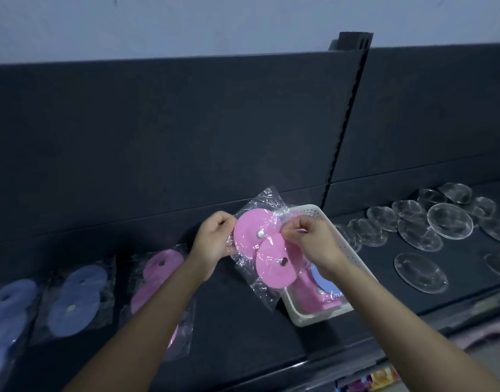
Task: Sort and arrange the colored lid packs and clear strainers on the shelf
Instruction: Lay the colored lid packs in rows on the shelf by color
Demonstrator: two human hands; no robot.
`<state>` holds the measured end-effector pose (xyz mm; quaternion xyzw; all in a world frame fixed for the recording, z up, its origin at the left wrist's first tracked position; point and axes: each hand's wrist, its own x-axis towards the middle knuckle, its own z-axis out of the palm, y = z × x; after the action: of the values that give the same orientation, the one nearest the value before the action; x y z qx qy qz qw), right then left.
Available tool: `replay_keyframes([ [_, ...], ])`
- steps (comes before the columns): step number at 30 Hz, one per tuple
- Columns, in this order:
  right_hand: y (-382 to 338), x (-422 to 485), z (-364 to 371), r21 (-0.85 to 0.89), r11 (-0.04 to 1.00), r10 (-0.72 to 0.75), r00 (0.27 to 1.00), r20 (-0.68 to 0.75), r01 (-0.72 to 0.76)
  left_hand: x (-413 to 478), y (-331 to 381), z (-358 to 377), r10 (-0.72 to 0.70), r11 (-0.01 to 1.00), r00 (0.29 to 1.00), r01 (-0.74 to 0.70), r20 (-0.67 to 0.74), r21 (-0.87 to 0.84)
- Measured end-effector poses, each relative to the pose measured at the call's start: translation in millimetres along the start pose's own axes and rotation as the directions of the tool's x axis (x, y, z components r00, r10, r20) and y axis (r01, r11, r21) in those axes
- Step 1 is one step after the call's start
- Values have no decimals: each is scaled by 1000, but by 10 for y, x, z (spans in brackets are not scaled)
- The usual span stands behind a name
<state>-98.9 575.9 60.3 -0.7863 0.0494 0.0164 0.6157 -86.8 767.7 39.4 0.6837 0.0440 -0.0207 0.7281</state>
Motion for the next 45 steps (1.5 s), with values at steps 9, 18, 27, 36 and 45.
replay_keyframes([
  [9,163,152,-25,140,990,16,964,-265,22,-58,-241,269,-206,939,971,231,122,-254],
  [18,404,338,-296,-74,995,48,974,-223,-66,11,-252,278,-60,998,978,60,-198,-7],
  [27,732,530,-445,-658,751,124,989,77,-43,92,-334,151,-42,999,938,37,-343,-20],
  [36,626,681,-419,-798,601,-6,998,63,54,30,-384,93,-42,997,918,15,-395,-71],
  [45,335,739,-553,-220,975,-71,978,-198,26,-88,-354,80,-35,997,899,3,-437,-75],
])
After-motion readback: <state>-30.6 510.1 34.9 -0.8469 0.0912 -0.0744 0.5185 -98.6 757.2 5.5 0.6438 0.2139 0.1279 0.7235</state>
